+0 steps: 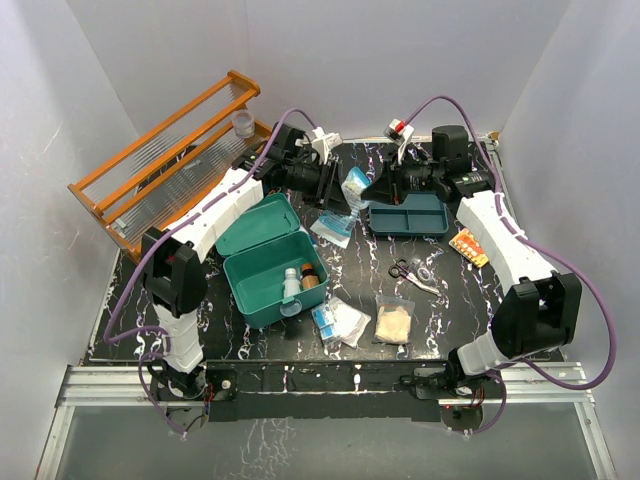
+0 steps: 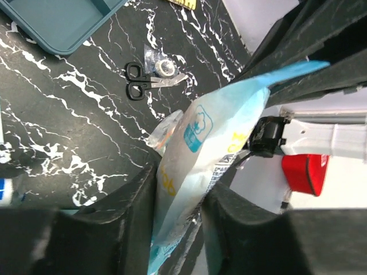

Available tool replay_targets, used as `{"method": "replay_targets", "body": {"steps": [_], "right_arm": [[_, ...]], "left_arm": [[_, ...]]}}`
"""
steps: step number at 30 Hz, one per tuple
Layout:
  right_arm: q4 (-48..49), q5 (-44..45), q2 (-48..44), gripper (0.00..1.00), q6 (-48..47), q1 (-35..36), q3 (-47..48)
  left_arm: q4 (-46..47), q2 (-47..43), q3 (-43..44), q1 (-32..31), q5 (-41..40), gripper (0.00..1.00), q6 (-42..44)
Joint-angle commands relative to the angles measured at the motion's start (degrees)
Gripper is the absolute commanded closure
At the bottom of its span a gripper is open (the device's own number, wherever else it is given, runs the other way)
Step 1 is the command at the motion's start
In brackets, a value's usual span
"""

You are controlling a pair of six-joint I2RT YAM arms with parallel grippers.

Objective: Organize the medicine kit

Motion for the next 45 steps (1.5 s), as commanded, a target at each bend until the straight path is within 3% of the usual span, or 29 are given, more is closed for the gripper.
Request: {"method": "replay_targets", "body": {"steps": [1,4,7,11,14,18,29,38,45], "right_arm": [[4.87,-1.35,-2.42,0.90,2.58,0.26,-1.22],[4.35,0.32,-3.52,0.77,3.82,0.27,-3.18],[2.77,5.36,-5.04,0.58,5.28,0.24,-4.74],[1.39,15.41,-6.26,0.52,9.31,0.18,-5.24],[3.06,23.71,-7.66,0.50,15.87,0.23,-5.23],[7.68,24.23,-10.92,0.48,24.00,0.26,-8.13],[17.91,30.53,-20.79,0.51,44.53,0.61,-24.68],[17.23,29.42,-22.74,0.53,46.71,0.71,-27.62],[19.65,30.27,-25.88,0.54,48.03,0.79,-33.25]], "left_arm": [[0.54,-5.50,-1.90,0.24,1.46,0.79,0.04],[0.38,-6.64,-2.65,0.32,0.46,0.98,1.78],[-0.18,-7.86,-3.12,0.24,0.36,1.00,3.39],[-1.08,-9.66,-3.75,0.27,1.42,1.00,2.99],[-2.45,-12.02,-5.56,0.30,0.22,1.00,1.47],[-5.41,-17.73,-11.04,0.31,-6.86,0.98,-2.85],[-6.37,-44.54,-38.43,0.33,-42.37,0.95,-30.86],[-3.37,-46.92,-47.13,0.34,-48.37,0.95,-40.43],[-0.21,-44.30,-49.71,0.33,-49.64,0.95,-38.12]]}}
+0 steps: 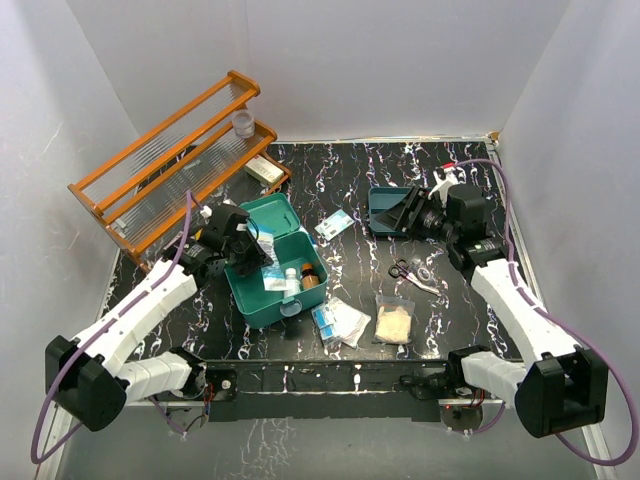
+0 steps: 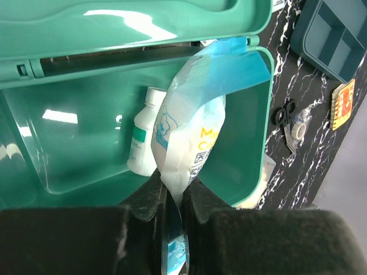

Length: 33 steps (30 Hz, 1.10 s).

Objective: Organize the medicine kit

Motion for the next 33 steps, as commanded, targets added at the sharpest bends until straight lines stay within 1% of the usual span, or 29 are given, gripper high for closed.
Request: {"method": "replay_targets", "body": {"steps": [1,6,9,15,18,22,25,28,31,33], "right_arm": [[6.32,1.04,-3.52,0.55,2.22,0.42,-4.77],[9.33,-1.01,-6.20,0.59,1.80,0.66,-11.00],[9.83,-1.46,-8.07,0.59,0.76,0.91,-13.04],[6.60,-1.15,-10.36,0.61,-0.59,1.14,-12.79],[3.72,-0.71,-12.37,0.61,-0.05,1.28,-11.77],[1.65,0.41,-15.95,0.61,1.18,1.39,-12.27],[2.67,1.05,-18.39,0.60,2.27,1.38,-13.88],[4.21,1.27,-18.61,0.60,2.72,1.39,-14.97],[5.60,1.17,-17.30,0.59,2.22,1.39,-15.61],[6.55,0.64,-16.18,0.60,2.10,1.33,-15.92]], "left_arm": [[2.57,0.15,-2.08,0.13,-3.11,0.95,-0.03],[5.72,-1.29,-7.62,0.09,-3.22,0.96,-0.70],[7.16,-2.77,-10.15,-0.06,-2.33,0.96,-1.33],[4.21,-3.91,-11.36,-0.03,-2.03,0.95,-0.52],[4.60,-4.67,-11.58,-0.04,-3.25,0.94,-1.09],[2.61,-1.35,-9.45,-0.12,-7.44,0.91,-0.73],[1.55,1.92,-8.56,-0.42,-8.84,0.89,-1.02],[0.29,4.57,-8.19,-0.77,-9.87,0.88,-1.18],[0.30,5.65,-7.86,-0.92,-10.27,0.83,-1.23],[-1.16,6.73,-5.95,-0.99,-10.60,0.75,-0.71]]}}
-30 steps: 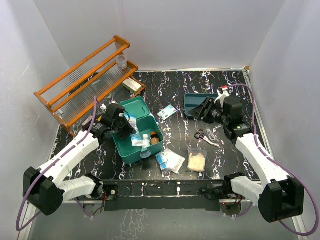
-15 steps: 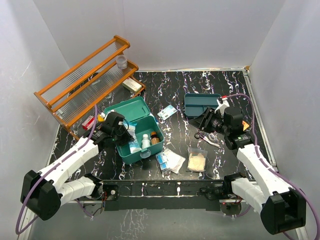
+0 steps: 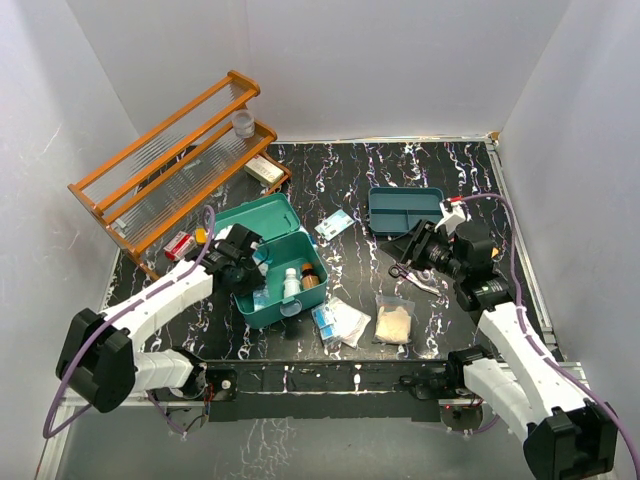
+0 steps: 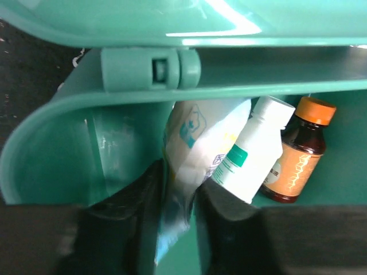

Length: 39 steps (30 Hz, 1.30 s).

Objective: Organize the medicine kit

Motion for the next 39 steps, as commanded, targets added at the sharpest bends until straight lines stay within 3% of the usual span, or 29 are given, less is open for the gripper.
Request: {"method": "replay_targets", "body": {"steps": [1,4,8,15,22,27,30,37,39], "right_arm": [[4.67,0.19,2.18,0.59,0.09,0.27,-0.64],[5.93,-1.01,3.35,0.59,0.07,0.27,-0.72],[9.85,-2.06,4.36,0.58,0.14,0.27,-1.92],[11.75,-1.67,7.77,0.58,-0.32,0.26,-2.71],[14.09,-2.42,11.05,0.58,-0.41,0.27,-3.60],[14.56,-2.84,12.08,0.59,-0.58,0.27,-3.47],[14.29,-2.97,12.33,0.59,-1.01,0.24,-3.29],[13.32,-3.10,12.48,0.59,-2.10,0.26,-2.52],[13.29,-3.10,12.57,0.59,-2.21,0.24,-2.46]], "left_arm": [[-4.15,1.25,5.34,-0.28,-4.00,0.70,0.14],[-6.82,2.05,8.07,-0.57,-5.26,0.55,1.26],[-12.47,2.76,11.78,-1.02,-6.81,0.47,1.92],[-19.62,3.03,17.23,-1.76,-8.76,0.49,2.06],[-8.63,6.40,15.15,-2.60,-6.09,0.50,9.33],[-4.37,10.68,13.61,-2.90,-9.91,0.48,9.84],[-5.22,11.38,12.63,-3.33,-14.68,0.54,7.22],[-11.10,11.03,11.36,-4.32,-21.83,0.85,0.92],[-13.04,10.91,11.41,-4.55,-22.53,0.88,-0.33]]}}
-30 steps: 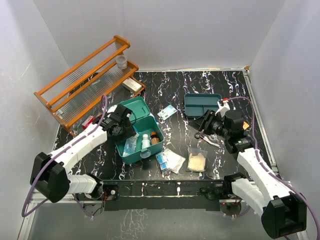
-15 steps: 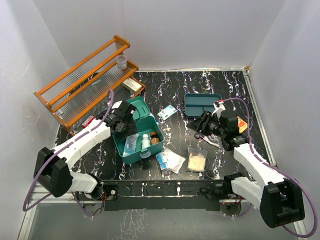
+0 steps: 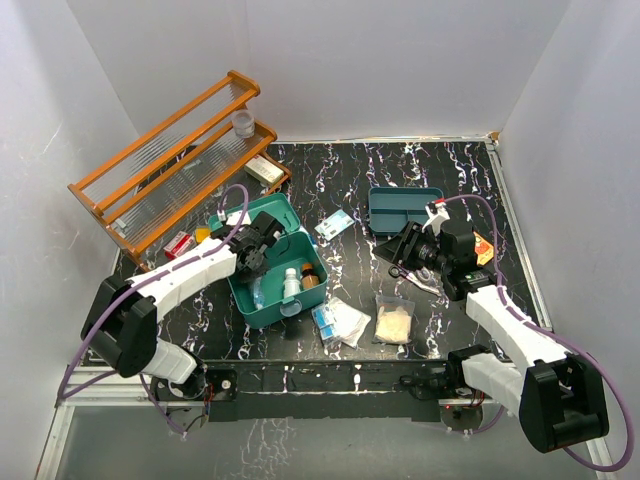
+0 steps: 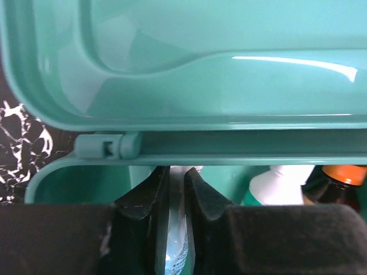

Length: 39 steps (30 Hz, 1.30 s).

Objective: Organize the medicine kit

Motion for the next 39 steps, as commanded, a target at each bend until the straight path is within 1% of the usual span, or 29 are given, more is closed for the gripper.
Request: {"method": "replay_targets", "body": {"steps": [1,3,4,8,10,13,18,21,27,32,35,39], "right_arm": [[2.89,-0.63,0.02,0.59,-1.60,0.27,1.62],[2.89,-0.64,-0.04,0.60,-1.67,0.25,1.63],[2.89,-0.58,-0.06,0.60,-1.63,0.27,1.66],[2.89,-0.61,-0.28,0.60,-1.64,0.21,1.56],[2.89,-0.79,-0.49,0.60,-1.65,0.23,1.56],[2.68,-0.68,-0.80,0.60,-1.77,0.27,1.46],[2.71,-0.57,-0.85,0.60,-1.82,0.21,1.11],[2.80,-0.37,-1.07,0.60,-1.82,0.27,0.78],[2.89,-0.33,-1.29,0.60,-1.91,0.25,0.33],[2.80,-0.18,-1.29,0.60,-2.33,0.23,0.48],[2.63,-0.02,-1.42,0.60,-2.44,0.27,0.43],[2.62,0.04,-1.46,0.60,-2.50,0.23,0.25]], "left_arm": [[-6.28,-1.74,-0.56,-0.65,-6.34,0.88,-4.69],[-7.63,-1.89,-0.49,-0.75,-6.41,0.87,-6.17],[-8.19,-2.02,-0.48,-0.79,-6.36,0.83,-6.87],[-8.36,-3.47,-0.85,-0.97,-4.52,0.61,-8.77],[-7.96,-4.11,-0.29,-1.03,-2.68,0.56,-8.37],[-8.72,-6.94,1.26,-1.07,-0.74,0.53,-7.80],[-10.03,-9.03,2.67,-1.15,1.21,0.53,-7.43],[-10.22,-9.15,2.44,-1.10,2.17,0.55,-7.46],[-9.43,-7.35,0.73,-1.15,2.17,0.64,-8.14],[-5.66,-4.03,0.79,-1.15,4.46,0.87,-7.00],[-4.82,-1.48,1.37,-1.20,4.65,0.95,-6.27],[-3.93,0.88,2.48,-1.36,5.27,0.96,-5.48]]}}
